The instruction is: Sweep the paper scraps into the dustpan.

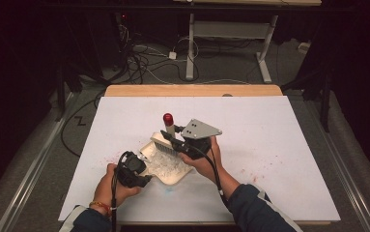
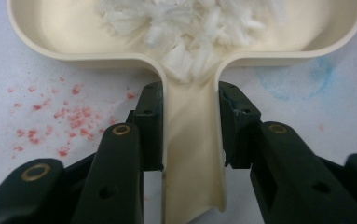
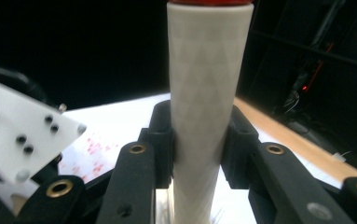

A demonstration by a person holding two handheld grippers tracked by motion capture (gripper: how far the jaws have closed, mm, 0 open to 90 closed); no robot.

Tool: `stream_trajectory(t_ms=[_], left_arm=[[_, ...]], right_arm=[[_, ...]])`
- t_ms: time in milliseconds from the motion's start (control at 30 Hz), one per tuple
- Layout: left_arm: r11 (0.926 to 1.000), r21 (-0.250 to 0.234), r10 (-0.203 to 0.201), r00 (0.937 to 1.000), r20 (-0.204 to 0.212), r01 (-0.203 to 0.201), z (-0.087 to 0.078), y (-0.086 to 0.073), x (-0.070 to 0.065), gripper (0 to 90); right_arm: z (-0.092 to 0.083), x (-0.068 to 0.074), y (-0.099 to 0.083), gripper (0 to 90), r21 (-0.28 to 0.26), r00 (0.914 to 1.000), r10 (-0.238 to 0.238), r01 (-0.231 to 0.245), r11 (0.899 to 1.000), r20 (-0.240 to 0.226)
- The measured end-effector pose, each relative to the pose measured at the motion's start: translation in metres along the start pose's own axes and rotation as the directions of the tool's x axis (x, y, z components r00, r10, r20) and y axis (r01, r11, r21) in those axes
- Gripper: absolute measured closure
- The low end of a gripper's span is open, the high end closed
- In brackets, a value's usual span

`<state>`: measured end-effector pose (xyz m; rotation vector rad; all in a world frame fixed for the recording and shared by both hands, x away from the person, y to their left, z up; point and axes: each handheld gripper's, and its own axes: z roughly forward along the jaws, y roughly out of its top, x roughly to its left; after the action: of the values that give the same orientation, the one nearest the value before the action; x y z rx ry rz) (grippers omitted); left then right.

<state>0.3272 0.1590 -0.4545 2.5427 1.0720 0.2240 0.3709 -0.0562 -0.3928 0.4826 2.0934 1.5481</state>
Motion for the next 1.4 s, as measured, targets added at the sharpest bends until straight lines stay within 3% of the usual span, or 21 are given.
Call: stream_trajectory(t_ms=[67, 167, 333, 467, 733, 867, 967, 1033, 1100, 1267, 1400], left_arm=[[1.0000, 0.002, 0.004, 1.0000, 0.001, -0.004, 0.000, -0.001, -0.001, 63.2], [0.9999, 0.006, 0.011, 0.9999, 0.004, -0.011, 0.000, -0.002, -0.002, 63.2], [0.9998, 0.006, 0.018, 0.9998, -0.002, -0.018, 0.000, -0.004, -0.005, 63.2], [0.9998, 0.011, 0.018, 0.9998, -0.001, -0.018, 0.000, -0.005, -0.006, 63.2], [0.9997, 0.012, 0.022, 0.9997, -0.003, -0.022, 0.001, -0.007, -0.010, 63.2], [0.9996, 0.016, 0.021, 0.9998, -0.005, -0.021, 0.002, -0.008, -0.011, 63.2], [0.9990, 0.025, 0.036, 0.9993, -0.005, -0.036, 0.003, -0.006, -0.014, 63.1], [0.9989, 0.022, 0.041, 0.9991, 0.001, -0.041, 0.003, -0.005, -0.016, 63.2], [0.9987, 0.020, 0.047, 0.9989, 0.005, -0.047, 0.004, -0.004, -0.018, 63.2], [0.9978, 0.020, 0.063, 0.9980, 0.012, -0.063, 0.004, -0.002, -0.019, 63.2], [0.9977, 0.017, 0.065, 0.9978, 0.015, -0.065, 0.005, -0.002, -0.019, 63.1]], right_arm=[[-0.007, -0.005, 0.005, 70.0, -0.019, 0.9991, -0.011, 0.012, 1.000, 0.041], [-0.015, -0.009, 0.008, 70.0, -0.029, 0.9988, 0.002, -0.001, 1.000, 0.049], [-0.051, -0.013, 0.017, 70.0, -0.048, 0.9966, 0.012, -0.008, 0.999, 0.082], [-0.089, -0.017, 0.012, 70.0, -0.004, 0.9946, 0.014, -0.013, 1.000, 0.103], [-0.120, -0.022, -0.008, 70.0, 0.090, 0.9864, 0.021, -0.036, 0.995, 0.163], [-0.120, -0.019, -0.022, 70.0, 0.135, 0.9844, 0.037, -0.061, 0.989, 0.172], [-0.113, -0.011, -0.026, 70.0, 0.134, 0.9886, 0.058, -0.077, 0.988, 0.139], [-0.106, -0.004, -0.025, 69.9, 0.135, 0.9912, 0.042, -0.059, 0.989, 0.125], [-0.097, 0.001, -0.022, 69.9, 0.128, 0.9926, 0.034, -0.049, 0.991, 0.117], [-0.076, 0.008, -0.014, 70.0, 0.079, 0.9962, 0.065, -0.070, 0.994, 0.058], [-0.070, 0.010, -0.005, 70.0, 0.052, 0.9965, 0.078, -0.079, 0.996, 0.031]])
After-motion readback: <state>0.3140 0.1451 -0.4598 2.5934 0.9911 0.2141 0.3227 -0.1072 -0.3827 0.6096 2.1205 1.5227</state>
